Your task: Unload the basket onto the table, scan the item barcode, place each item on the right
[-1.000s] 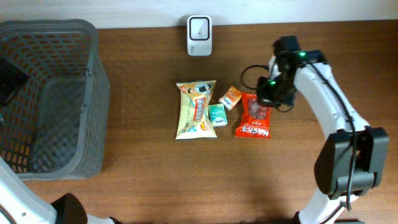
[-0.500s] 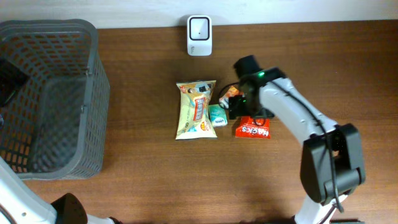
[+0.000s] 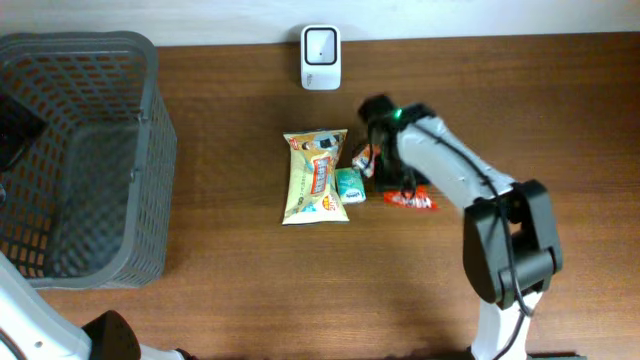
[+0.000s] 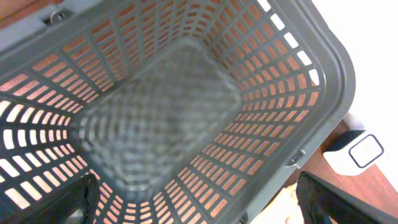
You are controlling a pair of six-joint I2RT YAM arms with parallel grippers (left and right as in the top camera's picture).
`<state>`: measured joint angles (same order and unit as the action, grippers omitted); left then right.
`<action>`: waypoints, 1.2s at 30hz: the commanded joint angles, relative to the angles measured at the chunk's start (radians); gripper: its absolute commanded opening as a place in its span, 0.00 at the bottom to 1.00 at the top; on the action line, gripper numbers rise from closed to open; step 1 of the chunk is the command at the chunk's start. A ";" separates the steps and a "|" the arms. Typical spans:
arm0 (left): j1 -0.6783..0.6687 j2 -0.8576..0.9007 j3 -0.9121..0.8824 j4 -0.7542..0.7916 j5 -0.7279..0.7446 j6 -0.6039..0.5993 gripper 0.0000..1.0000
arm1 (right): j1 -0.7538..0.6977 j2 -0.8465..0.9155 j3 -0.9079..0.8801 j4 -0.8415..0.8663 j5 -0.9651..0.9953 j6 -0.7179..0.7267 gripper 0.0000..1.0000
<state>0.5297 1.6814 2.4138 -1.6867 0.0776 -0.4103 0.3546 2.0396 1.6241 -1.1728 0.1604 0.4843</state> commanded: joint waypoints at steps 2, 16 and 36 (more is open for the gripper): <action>0.003 0.002 -0.001 -0.001 0.000 -0.008 0.99 | -0.150 -0.018 0.207 -0.089 -0.485 -0.252 0.04; 0.003 0.002 -0.001 -0.001 0.000 -0.008 0.99 | -0.600 0.098 -0.172 0.009 -1.141 -0.504 0.42; 0.003 0.002 -0.001 -0.001 0.000 -0.008 0.99 | -0.314 0.083 0.063 -0.148 -0.420 -0.399 0.71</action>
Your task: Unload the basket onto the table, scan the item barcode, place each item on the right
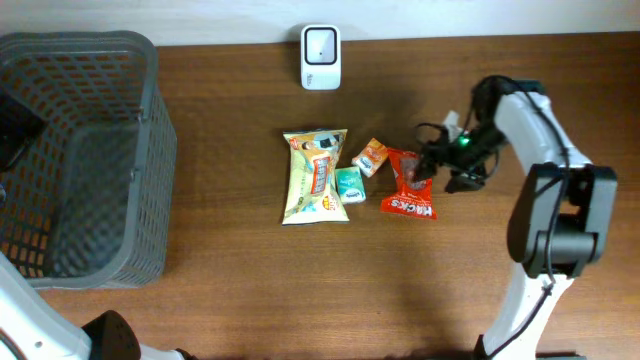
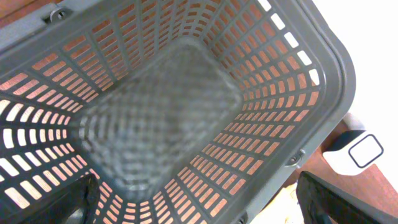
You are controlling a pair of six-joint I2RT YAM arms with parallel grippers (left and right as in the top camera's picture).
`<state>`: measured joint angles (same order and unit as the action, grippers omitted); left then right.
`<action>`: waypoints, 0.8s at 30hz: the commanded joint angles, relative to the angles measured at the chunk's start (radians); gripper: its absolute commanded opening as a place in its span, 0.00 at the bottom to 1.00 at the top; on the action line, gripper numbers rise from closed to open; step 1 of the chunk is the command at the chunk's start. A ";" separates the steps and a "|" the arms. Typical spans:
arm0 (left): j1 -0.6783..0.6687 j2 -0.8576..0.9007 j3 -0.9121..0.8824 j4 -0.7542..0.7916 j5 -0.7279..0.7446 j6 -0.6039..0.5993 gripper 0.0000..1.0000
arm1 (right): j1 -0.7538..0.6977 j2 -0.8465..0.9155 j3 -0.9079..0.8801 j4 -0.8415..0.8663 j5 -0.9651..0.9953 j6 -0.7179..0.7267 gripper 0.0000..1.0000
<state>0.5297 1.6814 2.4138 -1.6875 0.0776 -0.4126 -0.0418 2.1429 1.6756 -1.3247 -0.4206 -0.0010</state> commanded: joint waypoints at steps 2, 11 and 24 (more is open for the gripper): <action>0.003 0.002 -0.001 0.000 0.000 -0.006 0.99 | 0.159 -0.045 0.014 0.002 0.348 0.231 0.70; 0.003 0.002 -0.001 0.000 0.000 -0.006 0.99 | 0.343 -0.085 0.090 -0.003 0.475 0.306 0.19; 0.003 0.002 -0.001 0.000 0.000 -0.006 0.99 | 0.304 -0.053 -0.045 0.201 0.414 0.377 0.04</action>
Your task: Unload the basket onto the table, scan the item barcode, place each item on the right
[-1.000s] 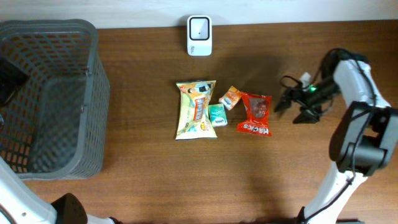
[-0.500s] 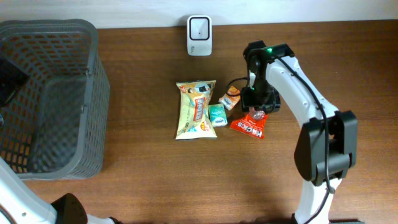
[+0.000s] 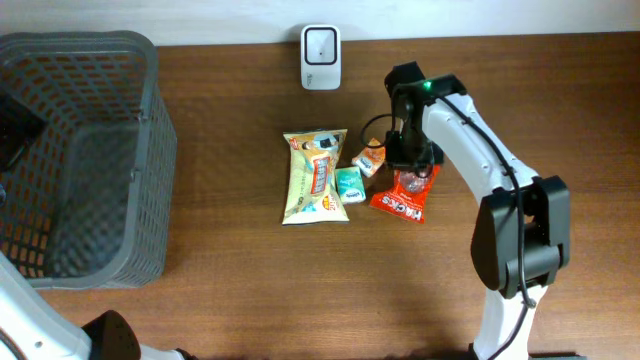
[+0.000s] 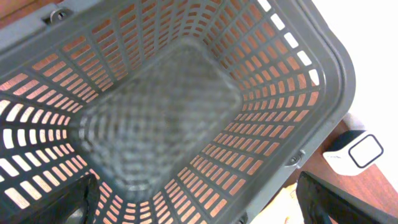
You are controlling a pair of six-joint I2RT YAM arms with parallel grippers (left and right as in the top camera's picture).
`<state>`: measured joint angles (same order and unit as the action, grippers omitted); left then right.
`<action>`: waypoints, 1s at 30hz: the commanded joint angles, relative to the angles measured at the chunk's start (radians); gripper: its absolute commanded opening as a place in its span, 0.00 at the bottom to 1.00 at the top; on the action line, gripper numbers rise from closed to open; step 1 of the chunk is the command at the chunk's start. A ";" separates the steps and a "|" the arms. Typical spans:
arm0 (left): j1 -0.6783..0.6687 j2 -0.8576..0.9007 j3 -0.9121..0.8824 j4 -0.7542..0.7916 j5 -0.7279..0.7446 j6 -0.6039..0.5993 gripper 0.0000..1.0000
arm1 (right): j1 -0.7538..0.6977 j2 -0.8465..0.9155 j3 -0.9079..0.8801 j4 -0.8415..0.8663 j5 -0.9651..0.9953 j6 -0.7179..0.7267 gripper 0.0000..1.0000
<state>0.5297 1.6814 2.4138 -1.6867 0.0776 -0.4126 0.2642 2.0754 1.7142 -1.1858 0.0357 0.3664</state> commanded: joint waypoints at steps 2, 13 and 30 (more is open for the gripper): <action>0.003 0.002 -0.001 -0.001 0.000 -0.006 0.99 | -0.003 0.015 -0.166 0.154 -0.042 0.010 0.04; 0.003 0.002 -0.001 -0.001 0.000 -0.006 0.99 | -0.100 -0.002 0.212 -0.291 0.014 -0.063 0.99; 0.003 0.002 -0.001 -0.001 0.000 -0.006 0.99 | 0.034 -0.190 -0.074 -0.135 0.102 -0.118 0.98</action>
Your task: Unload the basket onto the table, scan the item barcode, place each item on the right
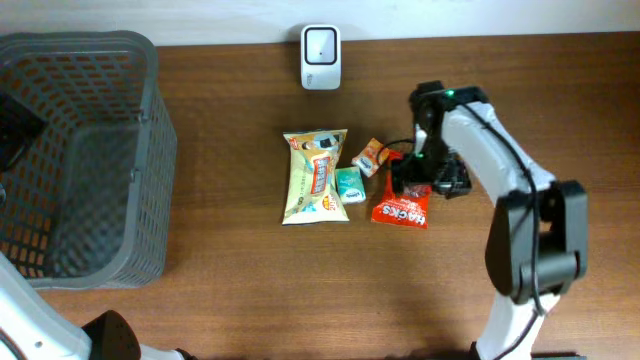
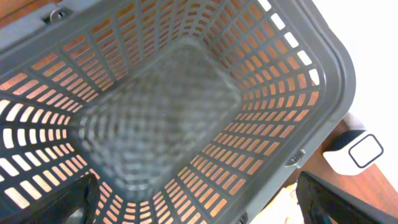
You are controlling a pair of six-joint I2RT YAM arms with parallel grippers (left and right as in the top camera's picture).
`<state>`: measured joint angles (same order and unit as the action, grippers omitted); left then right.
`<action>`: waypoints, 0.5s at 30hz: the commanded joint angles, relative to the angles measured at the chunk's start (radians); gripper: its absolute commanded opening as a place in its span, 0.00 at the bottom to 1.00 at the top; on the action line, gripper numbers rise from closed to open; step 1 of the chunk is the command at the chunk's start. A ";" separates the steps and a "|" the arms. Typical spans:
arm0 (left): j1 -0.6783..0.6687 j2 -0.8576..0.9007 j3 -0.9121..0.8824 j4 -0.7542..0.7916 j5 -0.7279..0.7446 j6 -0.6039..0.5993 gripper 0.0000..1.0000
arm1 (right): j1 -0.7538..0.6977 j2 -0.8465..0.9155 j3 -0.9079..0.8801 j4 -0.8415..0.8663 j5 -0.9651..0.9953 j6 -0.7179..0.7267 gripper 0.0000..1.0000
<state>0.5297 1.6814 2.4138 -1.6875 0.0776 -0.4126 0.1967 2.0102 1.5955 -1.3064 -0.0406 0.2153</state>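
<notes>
A red snack packet (image 1: 402,212) lies on the wooden table (image 1: 250,280), right of a teal item (image 1: 348,185) and an orange item (image 1: 370,157). My right gripper (image 1: 415,180) is down over the packet's upper end; its fingers are hidden from above, so a grip cannot be made out. The white scanner (image 1: 320,57) stands at the table's back edge and shows in the left wrist view as the scanner (image 2: 360,151). My left gripper (image 2: 199,202) hangs open above the grey basket (image 2: 323,81), with nothing between its fingers.
A yellow snack bag (image 1: 317,175) lies left of the small items. The grey mesh basket (image 1: 150,150) fills the table's left side. The right arm's white links (image 1: 500,170) reach in from the front right.
The right gripper has moved from the packet's upper end near the orange item to a little lower and to the right. The red packet lies slightly lower and straighter. The left arm is unchanged.
At first the right gripper was over the red packet, which lay sideways. Then the arm was out to the right and the packet stood lengthwise. Later the gripper was above the tilted packet, and now it sits on its top end. The left gripper stayed open over the basket.
</notes>
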 commanded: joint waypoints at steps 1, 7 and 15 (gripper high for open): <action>0.003 0.002 -0.001 0.000 0.000 -0.006 0.99 | 0.151 -0.132 0.044 -0.014 0.204 0.033 0.98; 0.003 0.002 -0.001 0.000 0.000 -0.006 0.99 | 0.353 -0.056 -0.054 0.120 0.430 0.216 0.98; 0.003 0.002 -0.001 0.000 0.000 -0.006 0.99 | 0.318 -0.010 -0.277 0.377 0.505 0.247 0.99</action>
<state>0.5297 1.6814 2.4138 -1.6875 0.0776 -0.4126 0.5415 1.9900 1.3735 -0.9836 0.4046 0.4423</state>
